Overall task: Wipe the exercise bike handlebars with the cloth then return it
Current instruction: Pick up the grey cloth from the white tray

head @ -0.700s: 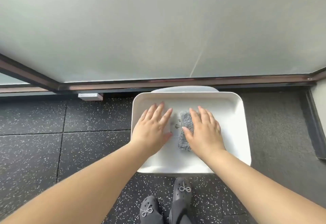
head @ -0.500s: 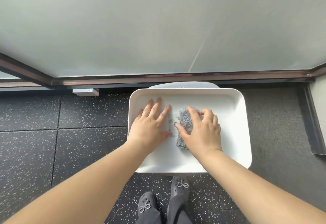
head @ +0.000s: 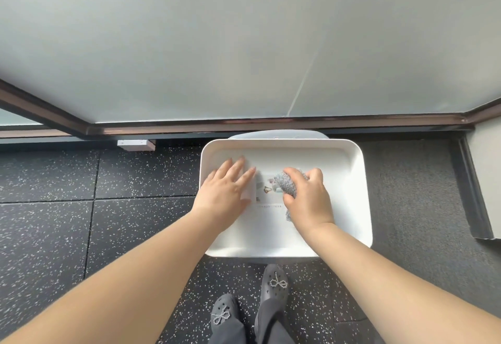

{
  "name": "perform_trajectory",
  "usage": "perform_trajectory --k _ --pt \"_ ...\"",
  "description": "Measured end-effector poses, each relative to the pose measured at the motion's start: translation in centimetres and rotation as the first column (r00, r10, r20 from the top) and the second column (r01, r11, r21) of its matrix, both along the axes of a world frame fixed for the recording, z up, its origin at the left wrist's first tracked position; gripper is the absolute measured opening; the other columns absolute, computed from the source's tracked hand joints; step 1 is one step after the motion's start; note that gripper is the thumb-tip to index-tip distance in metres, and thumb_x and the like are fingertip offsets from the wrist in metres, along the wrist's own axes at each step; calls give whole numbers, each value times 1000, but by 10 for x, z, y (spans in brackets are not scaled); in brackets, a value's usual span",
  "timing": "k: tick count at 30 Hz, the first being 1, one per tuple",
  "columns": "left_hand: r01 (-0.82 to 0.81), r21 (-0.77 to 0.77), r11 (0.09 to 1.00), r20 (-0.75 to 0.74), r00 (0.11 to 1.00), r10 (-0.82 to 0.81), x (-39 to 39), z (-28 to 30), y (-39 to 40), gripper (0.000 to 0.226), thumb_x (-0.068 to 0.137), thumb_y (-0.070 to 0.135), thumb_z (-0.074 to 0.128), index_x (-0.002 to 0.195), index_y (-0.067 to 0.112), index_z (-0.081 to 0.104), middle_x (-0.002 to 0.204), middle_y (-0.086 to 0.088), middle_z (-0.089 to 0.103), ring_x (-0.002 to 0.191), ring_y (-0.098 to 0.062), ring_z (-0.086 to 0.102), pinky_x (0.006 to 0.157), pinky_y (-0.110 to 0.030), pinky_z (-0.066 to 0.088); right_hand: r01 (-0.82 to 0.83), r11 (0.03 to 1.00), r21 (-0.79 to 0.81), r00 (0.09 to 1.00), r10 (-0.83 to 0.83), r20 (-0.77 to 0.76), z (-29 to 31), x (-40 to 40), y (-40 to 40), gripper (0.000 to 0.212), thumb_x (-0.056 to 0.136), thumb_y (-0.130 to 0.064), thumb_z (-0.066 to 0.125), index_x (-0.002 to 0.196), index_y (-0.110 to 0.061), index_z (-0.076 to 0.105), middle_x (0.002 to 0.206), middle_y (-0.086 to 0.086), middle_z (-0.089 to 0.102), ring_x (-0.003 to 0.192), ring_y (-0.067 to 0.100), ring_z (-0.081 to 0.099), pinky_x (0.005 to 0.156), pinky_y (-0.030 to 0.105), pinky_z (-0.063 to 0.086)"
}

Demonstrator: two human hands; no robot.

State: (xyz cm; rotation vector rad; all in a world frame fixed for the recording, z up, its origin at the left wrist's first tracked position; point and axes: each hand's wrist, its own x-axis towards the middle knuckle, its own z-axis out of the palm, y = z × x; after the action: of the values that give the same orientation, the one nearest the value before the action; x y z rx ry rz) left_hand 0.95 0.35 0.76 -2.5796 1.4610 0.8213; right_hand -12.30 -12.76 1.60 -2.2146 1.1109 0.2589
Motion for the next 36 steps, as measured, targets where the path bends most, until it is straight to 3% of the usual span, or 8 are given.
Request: perform_trajectory --k 6,9,11,16,18,21,28,36 --pt "-10 -29 1000 80 997 12 -16 78 7 64 97 38 36 148 29 -3 157 4 6 144 -20 4 116 -36 7 33 996 82 997 -39 72 61 -18 -13 55 85 4 48 129 -28 51 115 5 35 84 33 58 79 44 55" --pt "-14 -54 998 125 992 21 -23 127 6 63 97 38 36 148 28 1 157 2 13 143 -21 10 115 -37 9 48 997 65 995 -53 80 103 -25 -19 54 87 3 45 130 -29 51 118 7 42 80 26 56 64 30 50" --pt "9 -61 998 174 985 2 -29 158 8 62 96 39 36 148 27 5 156 1 17 143 -22 12 115 -38 8 37 998 43 995 -40 88 132 -30 -22 51 88 0 47 129 -29 53 116 7 46 82 21 51 63 23 40" --pt "51 -41 998 265 963 -38 -45 227 14 59 96 43 34 147 26 13 155 1 20 142 -23 14 116 -40 10 53 998 24 981 -56 187 208 -47 -26 38 84 -32 69 121 -25 60 113 9 49 83 25 57 73 30 50" --pt "71 -28 997 286 956 -60 -54 249 17 57 95 44 34 147 25 18 155 0 20 142 -23 14 117 -41 10 67 998 18 969 -70 235 235 -56 -25 44 82 -45 68 118 -22 61 110 9 50 78 23 56 65 26 48" --pt "95 -40 995 296 952 -78 -72 276 20 56 95 45 35 146 24 22 155 0 20 142 -24 15 116 -41 11 87 996 -27 955 -75 288 267 -76 -22 50 83 -56 59 118 -22 62 109 10 51 88 24 56 73 25 42" --pt "208 -126 970 335 929 -155 -111 312 30 55 94 45 38 144 26 26 154 2 23 141 -24 17 115 -39 12 158 983 -94 941 -121 317 309 -141 8 35 88 -36 62 122 -25 62 114 10 53 102 26 56 82 24 38" --pt "368 -173 914 323 898 -300 -187 331 71 54 93 46 38 143 27 29 152 2 28 140 -22 20 113 -39 13 301 948 -102 917 -259 303 324 -245 92 46 88 -26 63 132 -25 51 125 9 59 113 25 56 95 31 43"
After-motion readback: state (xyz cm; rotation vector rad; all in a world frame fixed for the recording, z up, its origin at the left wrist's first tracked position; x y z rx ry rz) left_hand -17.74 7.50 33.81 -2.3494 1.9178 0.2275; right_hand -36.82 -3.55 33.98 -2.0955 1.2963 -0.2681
